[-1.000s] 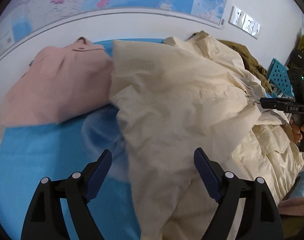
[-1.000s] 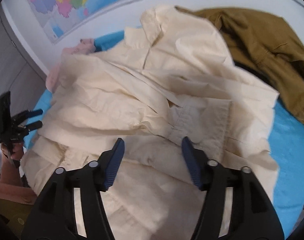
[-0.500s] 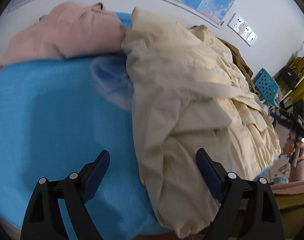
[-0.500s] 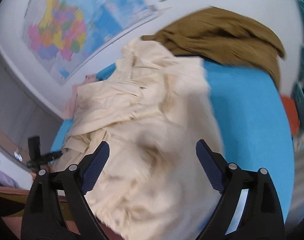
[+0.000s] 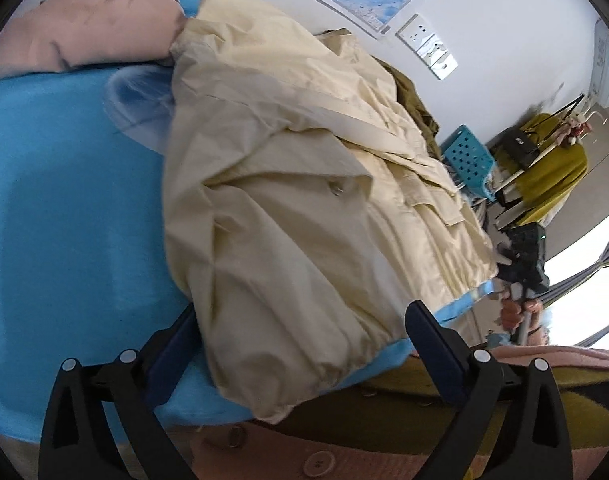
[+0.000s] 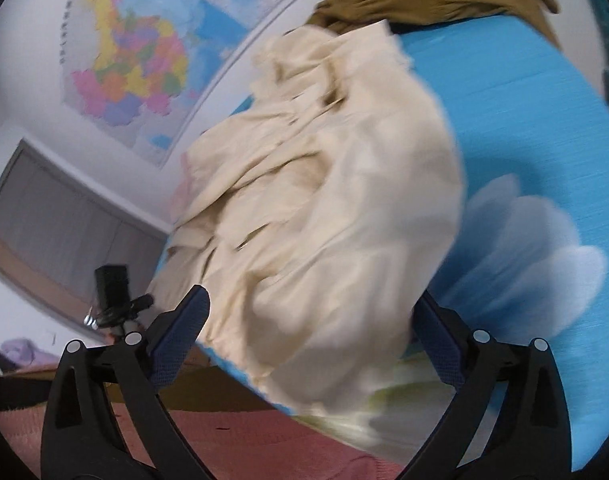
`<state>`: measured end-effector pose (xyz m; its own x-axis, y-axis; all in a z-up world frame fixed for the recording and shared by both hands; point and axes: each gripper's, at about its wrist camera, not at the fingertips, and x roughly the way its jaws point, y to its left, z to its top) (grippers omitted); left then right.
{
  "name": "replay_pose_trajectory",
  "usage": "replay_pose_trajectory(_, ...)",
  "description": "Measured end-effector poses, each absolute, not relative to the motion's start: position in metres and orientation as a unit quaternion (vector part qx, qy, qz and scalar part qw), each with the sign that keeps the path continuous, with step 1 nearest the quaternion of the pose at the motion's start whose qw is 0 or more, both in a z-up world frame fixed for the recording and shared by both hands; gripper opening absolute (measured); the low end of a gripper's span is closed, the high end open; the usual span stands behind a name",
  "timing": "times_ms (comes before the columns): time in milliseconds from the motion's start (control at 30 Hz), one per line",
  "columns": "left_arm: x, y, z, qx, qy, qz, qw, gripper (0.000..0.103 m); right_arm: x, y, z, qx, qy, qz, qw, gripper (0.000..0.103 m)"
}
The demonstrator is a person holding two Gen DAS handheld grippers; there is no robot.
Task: Fold large clothes
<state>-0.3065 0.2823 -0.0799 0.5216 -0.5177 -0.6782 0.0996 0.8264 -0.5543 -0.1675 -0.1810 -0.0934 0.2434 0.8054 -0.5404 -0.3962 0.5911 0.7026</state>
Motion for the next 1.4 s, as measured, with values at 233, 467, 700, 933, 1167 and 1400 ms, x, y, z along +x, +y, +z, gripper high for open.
replay_pose_trajectory(233,-0.302,0.272,-0.081,-0.247,0.444,-0.188,0.84,0.095,-0.17,-0.133,-0.093,0.172,0.468,0.428,0.754,0.083)
replay_pose_trajectory(467,-0.305,0.274,-0.067,-0.253,0.437,-0.137,0.852,0.021,-0.169,-0.135,-0.084,0.21,0.454,0.436,0.748,0.023)
replay_pose_trajectory(700,-0.332,0.282,-0.022,-0.242,0.394,-0.162,0.872,0.014,-0.194,-0.15,-0.034,0.229,0.379,0.489,0.752,0.017)
replay_pose_trajectory(933,-0.332,0.29,-0.057,-0.235,0.451,-0.146,0.849,0.037,-0.188,-0.152,-0.071,0.225,0.451,0.459,0.731,0.033)
replay_pose_trajectory(1167,-0.327,0.281,-0.076,-0.22,0.474,-0.165,0.836,0.071,-0.19,-0.158,-0.106,0.237,0.491,0.441,0.713,0.063)
replay_pose_trajectory(1400,-0.324,0.281,-0.074,-0.241,0.467,-0.15,0.837,0.026,-0.201,-0.154,-0.099,0.247,0.466,0.467,0.71,0.026)
